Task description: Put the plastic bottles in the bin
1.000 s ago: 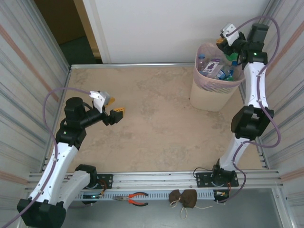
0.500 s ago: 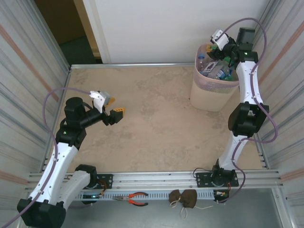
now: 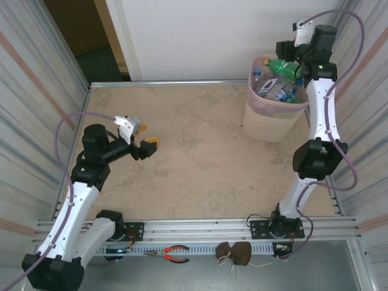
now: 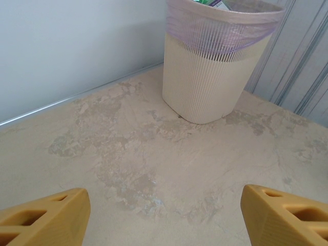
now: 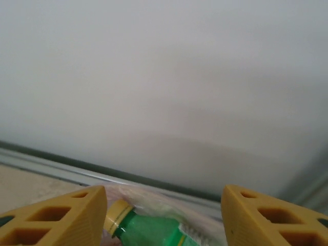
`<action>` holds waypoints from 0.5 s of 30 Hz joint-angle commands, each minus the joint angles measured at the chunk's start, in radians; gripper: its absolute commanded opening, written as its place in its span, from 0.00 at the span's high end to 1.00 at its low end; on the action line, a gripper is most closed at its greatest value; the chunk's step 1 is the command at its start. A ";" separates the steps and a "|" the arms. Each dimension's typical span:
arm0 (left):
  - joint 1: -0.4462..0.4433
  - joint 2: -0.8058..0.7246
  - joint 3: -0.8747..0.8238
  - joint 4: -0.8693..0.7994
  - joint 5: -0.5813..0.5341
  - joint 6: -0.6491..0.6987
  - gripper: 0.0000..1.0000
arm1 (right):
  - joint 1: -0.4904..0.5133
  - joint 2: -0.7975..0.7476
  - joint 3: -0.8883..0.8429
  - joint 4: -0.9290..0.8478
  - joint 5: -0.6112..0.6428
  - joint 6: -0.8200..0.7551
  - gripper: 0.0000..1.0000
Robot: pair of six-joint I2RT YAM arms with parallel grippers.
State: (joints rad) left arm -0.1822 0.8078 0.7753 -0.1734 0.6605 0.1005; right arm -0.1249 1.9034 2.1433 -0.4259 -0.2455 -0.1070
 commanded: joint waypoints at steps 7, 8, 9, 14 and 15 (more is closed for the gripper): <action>0.007 -0.004 0.004 0.024 0.022 -0.012 0.23 | 0.009 0.080 0.025 -0.129 0.169 0.326 0.50; 0.007 -0.003 0.004 0.023 0.021 -0.012 0.23 | 0.009 0.095 0.023 -0.126 0.174 0.324 0.50; 0.007 -0.003 0.003 0.023 0.020 -0.012 0.23 | 0.009 0.108 0.020 -0.125 0.179 0.318 0.50; 0.007 -0.002 0.006 0.017 0.018 -0.006 0.23 | 0.014 0.162 -0.025 -0.135 0.170 0.282 0.53; 0.007 -0.005 0.006 0.015 0.017 -0.005 0.23 | 0.016 0.161 -0.041 -0.132 0.169 0.274 0.53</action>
State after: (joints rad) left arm -0.1822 0.8082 0.7753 -0.1738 0.6609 0.1005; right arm -0.1192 2.0468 2.1372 -0.5087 -0.0937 0.1692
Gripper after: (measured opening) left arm 0.775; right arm 0.474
